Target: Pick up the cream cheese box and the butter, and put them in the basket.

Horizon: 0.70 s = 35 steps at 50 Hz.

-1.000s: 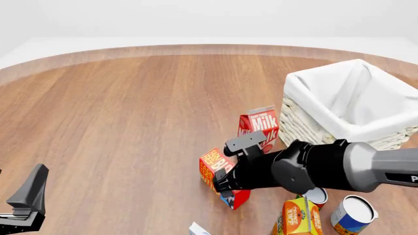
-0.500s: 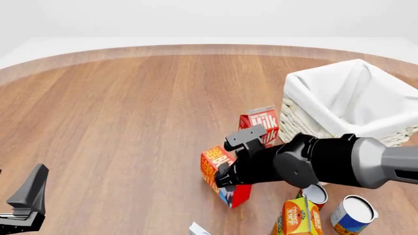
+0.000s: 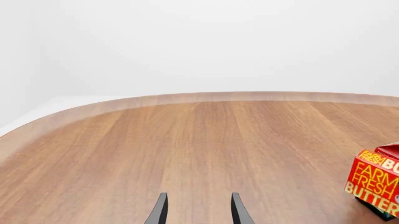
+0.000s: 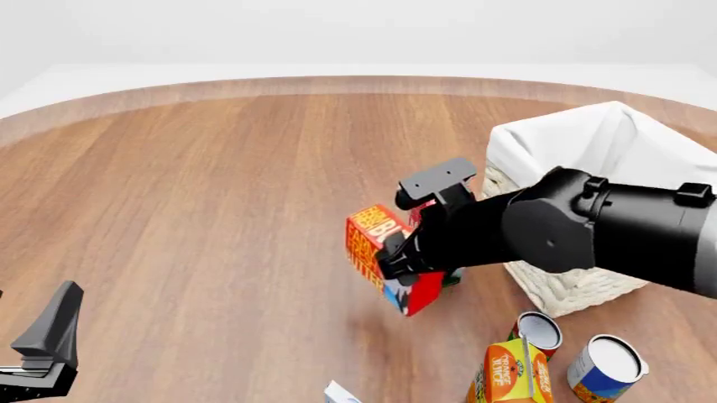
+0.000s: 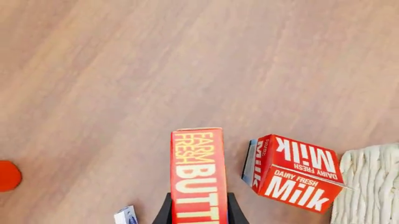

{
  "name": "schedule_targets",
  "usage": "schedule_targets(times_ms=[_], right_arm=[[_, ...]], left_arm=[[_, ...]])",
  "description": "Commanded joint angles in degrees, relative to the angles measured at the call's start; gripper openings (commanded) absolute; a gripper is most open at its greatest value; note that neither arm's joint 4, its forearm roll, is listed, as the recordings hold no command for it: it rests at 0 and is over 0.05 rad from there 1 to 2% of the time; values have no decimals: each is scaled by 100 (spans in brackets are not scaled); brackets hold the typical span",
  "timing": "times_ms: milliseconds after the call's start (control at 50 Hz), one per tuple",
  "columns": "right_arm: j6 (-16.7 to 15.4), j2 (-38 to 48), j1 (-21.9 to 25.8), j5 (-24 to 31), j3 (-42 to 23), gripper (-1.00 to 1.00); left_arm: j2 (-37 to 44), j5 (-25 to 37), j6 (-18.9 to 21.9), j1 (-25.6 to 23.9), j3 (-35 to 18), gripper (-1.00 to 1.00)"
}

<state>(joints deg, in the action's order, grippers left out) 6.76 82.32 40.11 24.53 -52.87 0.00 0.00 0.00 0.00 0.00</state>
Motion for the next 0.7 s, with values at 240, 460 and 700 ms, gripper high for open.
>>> schedule_targets(times_ms=[240, 460, 700], right_arm=[[-241, -717, -25, 878, -962, -100], [-235, -1118, -484, 1078, -1403, -100], [114, -1488, -774, 989, -1283, -100]], left_arm=[[0, 0, 0, 0, 0, 100], [0, 0, 0, 0, 0, 100], [0, 0, 0, 0, 0, 100]])
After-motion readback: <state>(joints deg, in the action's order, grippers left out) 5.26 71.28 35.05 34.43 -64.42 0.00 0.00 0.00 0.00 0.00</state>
